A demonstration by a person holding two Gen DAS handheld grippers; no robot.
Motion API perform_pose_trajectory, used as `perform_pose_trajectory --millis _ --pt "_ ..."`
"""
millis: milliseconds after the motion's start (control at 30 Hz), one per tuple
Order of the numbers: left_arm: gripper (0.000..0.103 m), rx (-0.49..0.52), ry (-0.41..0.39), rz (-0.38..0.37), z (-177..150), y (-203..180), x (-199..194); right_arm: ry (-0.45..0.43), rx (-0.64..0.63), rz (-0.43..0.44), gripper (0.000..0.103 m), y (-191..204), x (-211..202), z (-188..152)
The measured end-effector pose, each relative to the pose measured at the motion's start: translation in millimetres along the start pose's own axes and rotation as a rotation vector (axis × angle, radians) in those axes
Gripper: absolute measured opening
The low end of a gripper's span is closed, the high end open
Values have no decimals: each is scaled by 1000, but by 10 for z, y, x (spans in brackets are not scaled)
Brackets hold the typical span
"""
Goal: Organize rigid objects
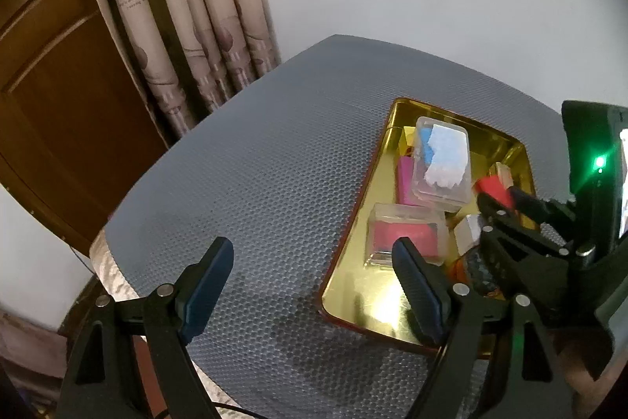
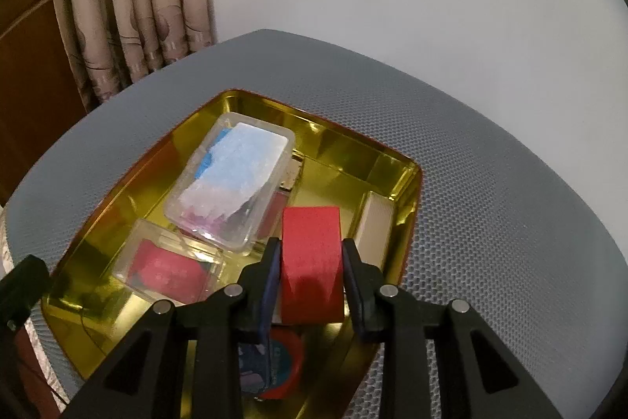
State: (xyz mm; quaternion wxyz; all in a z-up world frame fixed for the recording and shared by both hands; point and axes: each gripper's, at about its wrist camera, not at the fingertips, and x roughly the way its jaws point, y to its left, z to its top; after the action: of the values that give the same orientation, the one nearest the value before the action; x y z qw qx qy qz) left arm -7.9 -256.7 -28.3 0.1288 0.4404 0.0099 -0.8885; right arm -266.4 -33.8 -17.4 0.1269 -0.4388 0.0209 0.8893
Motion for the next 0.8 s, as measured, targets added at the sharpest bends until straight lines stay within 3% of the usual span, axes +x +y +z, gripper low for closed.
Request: perform_pose_trajectory --millis 133,200,333,800 --pt "80 4 -2 4 -2 -15 2 5 7 2 34 -4 -11 -10" --pt "80 2 -5 2 0 -19 4 8 8 -1 47 -18 -26 -14" --pt "80 15 -13 1 -8 -45 0 -27 28 16 61 -84 -156 -27" --pt "80 33 -29 2 -9 -114 -54 -54 133 -7 64 -340 -775 -342"
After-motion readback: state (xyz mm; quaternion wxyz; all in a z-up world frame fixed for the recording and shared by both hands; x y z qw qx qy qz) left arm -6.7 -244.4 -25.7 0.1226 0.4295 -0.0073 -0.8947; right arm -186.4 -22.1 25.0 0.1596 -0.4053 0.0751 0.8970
